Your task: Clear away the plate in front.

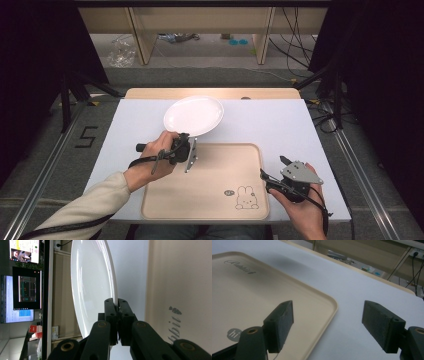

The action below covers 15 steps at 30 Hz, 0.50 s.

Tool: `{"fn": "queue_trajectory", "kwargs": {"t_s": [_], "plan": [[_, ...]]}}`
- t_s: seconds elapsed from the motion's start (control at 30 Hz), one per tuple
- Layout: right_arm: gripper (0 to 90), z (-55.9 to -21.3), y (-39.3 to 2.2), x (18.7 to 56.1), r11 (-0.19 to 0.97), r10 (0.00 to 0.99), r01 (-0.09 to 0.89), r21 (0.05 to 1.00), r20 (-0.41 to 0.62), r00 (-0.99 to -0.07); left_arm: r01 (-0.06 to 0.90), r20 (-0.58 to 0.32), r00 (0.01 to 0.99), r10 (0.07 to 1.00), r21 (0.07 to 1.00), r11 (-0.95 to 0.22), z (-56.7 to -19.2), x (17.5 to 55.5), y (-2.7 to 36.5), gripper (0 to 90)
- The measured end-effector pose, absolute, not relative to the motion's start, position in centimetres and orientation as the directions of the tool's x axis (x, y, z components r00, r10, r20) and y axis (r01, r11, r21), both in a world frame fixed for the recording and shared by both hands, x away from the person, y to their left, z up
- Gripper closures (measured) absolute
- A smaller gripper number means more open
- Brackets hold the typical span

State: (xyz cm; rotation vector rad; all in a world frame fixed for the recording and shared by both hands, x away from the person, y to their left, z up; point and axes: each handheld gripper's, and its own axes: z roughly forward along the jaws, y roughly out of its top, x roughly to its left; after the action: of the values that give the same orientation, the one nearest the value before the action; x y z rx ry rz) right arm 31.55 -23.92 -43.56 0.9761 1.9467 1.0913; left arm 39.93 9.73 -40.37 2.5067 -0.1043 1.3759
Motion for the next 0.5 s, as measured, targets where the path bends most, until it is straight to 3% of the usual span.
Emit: {"fn": "queue_trajectory", "kwargs": {"t_s": [0.5], "plan": [[26.4,-43.55,-23.88,31.49,0.356,0.857,0.285,0.890,-0.190,-0.479,-0.209,0.844,0.533,0.057,0.197,-0.958,-39.99,38.92,9.98,87.8]]}}
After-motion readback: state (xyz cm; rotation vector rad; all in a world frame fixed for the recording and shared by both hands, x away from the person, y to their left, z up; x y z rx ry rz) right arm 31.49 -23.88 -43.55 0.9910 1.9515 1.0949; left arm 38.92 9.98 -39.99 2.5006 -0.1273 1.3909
